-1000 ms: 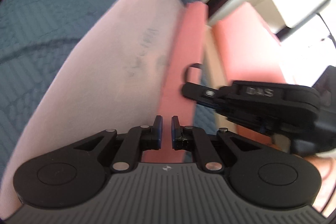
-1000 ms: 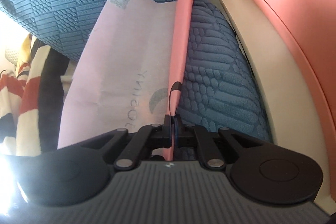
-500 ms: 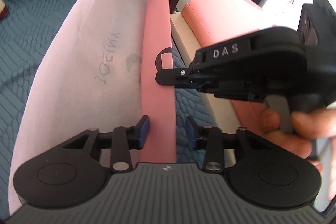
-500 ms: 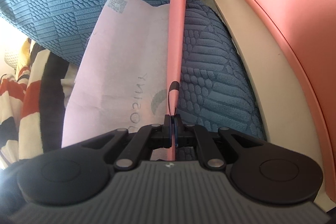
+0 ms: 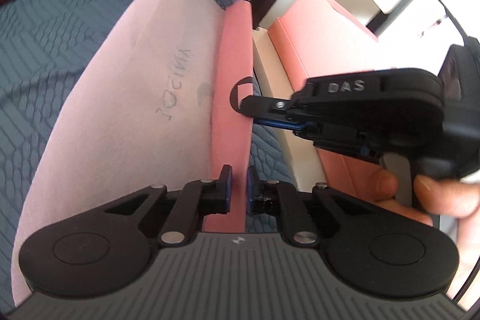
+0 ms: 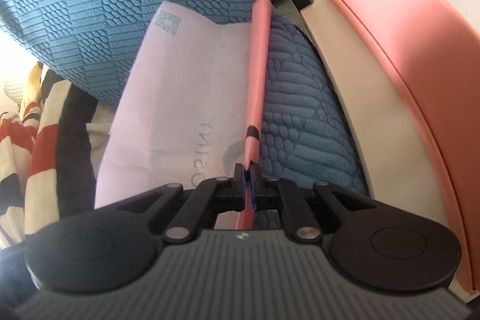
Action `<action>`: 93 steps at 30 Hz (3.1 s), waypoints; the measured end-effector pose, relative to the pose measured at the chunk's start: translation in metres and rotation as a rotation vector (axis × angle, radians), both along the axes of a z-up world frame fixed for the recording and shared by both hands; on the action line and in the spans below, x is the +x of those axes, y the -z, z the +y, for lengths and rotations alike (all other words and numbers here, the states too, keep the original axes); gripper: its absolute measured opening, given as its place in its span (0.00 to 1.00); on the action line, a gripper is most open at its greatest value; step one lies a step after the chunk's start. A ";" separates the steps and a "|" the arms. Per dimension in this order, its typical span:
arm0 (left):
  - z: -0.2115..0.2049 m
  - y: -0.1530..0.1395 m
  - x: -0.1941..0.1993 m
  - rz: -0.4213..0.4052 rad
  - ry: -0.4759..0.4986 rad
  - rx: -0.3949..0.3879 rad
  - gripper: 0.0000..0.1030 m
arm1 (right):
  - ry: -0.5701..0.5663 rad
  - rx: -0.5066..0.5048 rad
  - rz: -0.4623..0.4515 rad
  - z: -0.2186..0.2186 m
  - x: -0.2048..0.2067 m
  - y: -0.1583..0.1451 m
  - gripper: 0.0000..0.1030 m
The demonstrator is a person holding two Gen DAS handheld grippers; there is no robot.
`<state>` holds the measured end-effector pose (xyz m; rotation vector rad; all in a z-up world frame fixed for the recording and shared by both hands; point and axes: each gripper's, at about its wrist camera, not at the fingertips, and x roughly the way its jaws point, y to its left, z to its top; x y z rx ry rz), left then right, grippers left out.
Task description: Organize objects
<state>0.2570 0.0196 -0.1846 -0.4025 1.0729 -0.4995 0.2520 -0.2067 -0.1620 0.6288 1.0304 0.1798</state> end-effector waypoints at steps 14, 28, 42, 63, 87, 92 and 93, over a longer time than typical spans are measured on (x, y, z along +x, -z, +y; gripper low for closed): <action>0.044 0.024 0.005 0.168 -0.228 -0.217 0.11 | -0.040 -0.001 -0.065 0.020 -0.001 -0.010 0.08; 0.057 0.037 0.011 0.256 -0.347 -0.256 0.11 | -0.119 -0.078 -0.027 0.058 0.007 0.002 0.08; 0.046 0.005 0.016 0.078 -0.275 -0.013 0.11 | -0.071 -0.039 0.043 0.060 0.014 0.017 0.01; 0.003 0.010 0.004 -0.062 -0.130 0.318 0.11 | 0.057 0.087 0.021 0.021 0.006 0.021 0.30; 0.026 -0.001 0.005 -0.032 -0.210 0.131 0.11 | 0.005 0.055 -0.003 0.025 0.006 0.010 0.08; 0.019 -0.012 0.000 -0.080 -0.139 0.069 0.12 | -0.025 0.028 0.008 0.024 0.004 0.003 0.07; 0.017 -0.013 -0.001 -0.082 -0.120 0.059 0.13 | -0.029 0.017 0.012 0.024 0.004 0.001 0.06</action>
